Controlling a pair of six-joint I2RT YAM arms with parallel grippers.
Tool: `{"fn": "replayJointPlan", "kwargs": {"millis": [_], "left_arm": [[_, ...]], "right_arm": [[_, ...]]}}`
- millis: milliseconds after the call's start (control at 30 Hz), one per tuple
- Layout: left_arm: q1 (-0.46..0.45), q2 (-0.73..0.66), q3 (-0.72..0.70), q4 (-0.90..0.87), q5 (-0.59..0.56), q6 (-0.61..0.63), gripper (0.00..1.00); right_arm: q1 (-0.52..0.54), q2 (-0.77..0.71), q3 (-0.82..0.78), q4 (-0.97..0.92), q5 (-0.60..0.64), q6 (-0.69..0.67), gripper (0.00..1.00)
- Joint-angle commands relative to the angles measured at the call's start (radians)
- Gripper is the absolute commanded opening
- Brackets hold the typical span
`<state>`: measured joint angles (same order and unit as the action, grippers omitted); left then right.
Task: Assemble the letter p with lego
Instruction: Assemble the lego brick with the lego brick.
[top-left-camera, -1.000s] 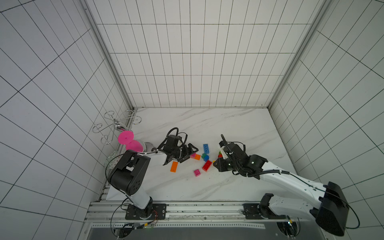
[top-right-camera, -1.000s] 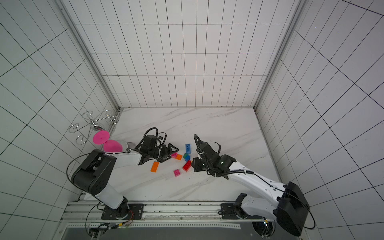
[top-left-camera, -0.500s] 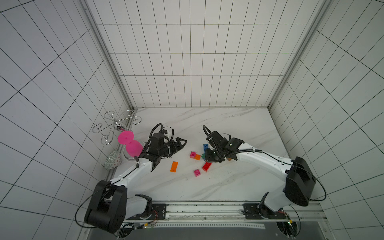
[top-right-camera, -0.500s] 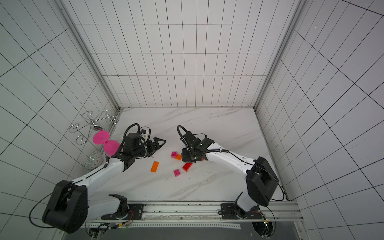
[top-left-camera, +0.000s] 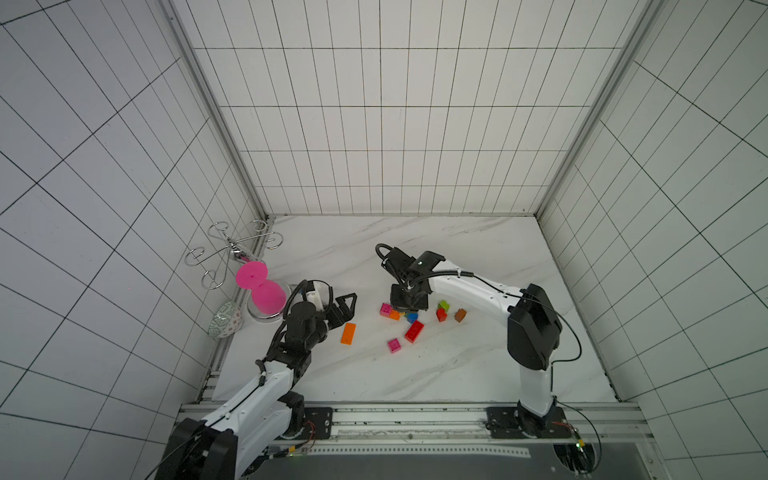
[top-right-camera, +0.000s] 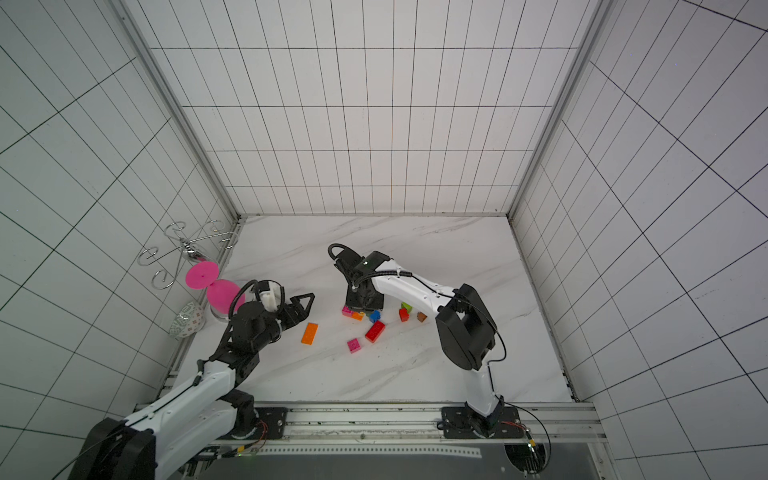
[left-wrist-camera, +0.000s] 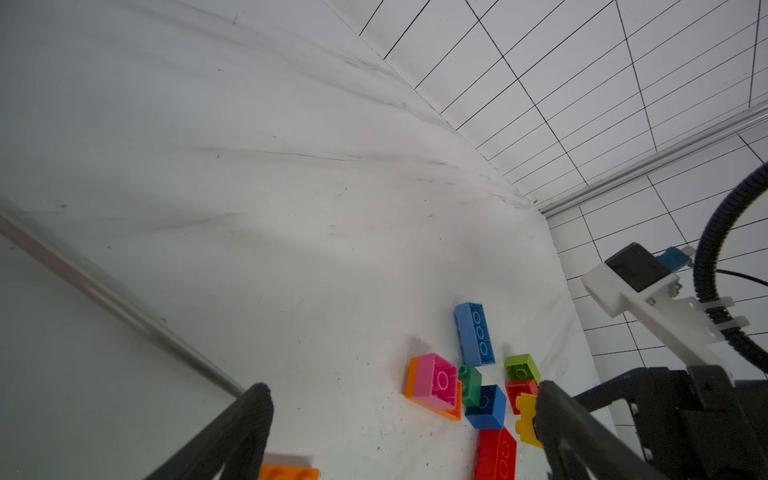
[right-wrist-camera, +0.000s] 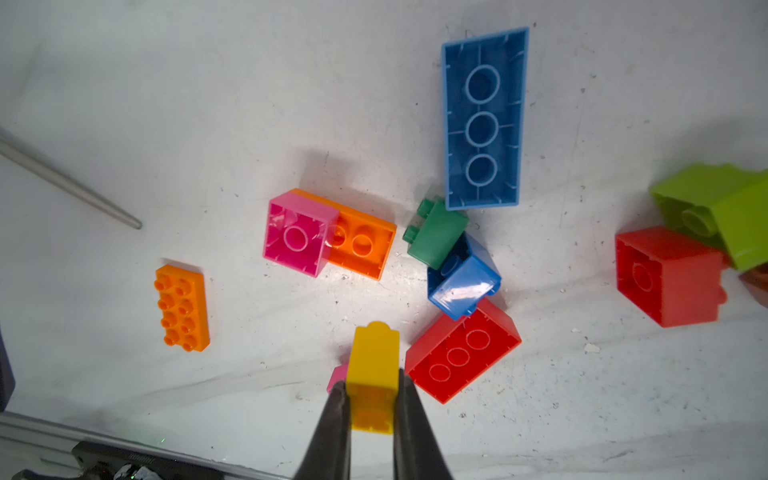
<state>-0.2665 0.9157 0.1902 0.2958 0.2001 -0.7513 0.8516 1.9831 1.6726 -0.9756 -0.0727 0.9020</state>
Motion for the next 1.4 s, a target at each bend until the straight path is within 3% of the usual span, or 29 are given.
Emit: {"fn": "replayJointPlan", "kwargs": {"millis": [0, 133, 533, 833, 1033, 1367], "left_arm": [[0.001, 0.023, -0.032, 0.156, -0.049, -0.017, 0.98], [-0.006, 0.110, 0.023, 0.156, 0.037, 0.001, 0.97], [-0.005, 0.224, 0.054, 0.202, 0.100, -0.033, 0.95], [-0.048, 0.325, 0.085, 0.260, 0.164, -0.032, 0.74], [-0.133, 0.426, 0.137, 0.269, 0.170, -0.015, 0.71], [-0.158, 0.506, 0.178, 0.227, 0.164, -0.002, 0.57]], "right_arm": [[0.003, 0.054, 0.083, -0.098, 0.014, 0.057, 0.00], [-0.006, 0.122, 0.121, -0.102, -0.024, 0.069, 0.00], [-0.034, 0.197, 0.170, -0.100, -0.045, 0.109, 0.00], [-0.044, 0.214, 0.184, -0.079, -0.087, 0.119, 0.00], [-0.049, 0.206, 0.188, -0.079, -0.090, 0.126, 0.00], [-0.063, 0.233, 0.191, -0.079, -0.094, 0.123, 0.00]]}}
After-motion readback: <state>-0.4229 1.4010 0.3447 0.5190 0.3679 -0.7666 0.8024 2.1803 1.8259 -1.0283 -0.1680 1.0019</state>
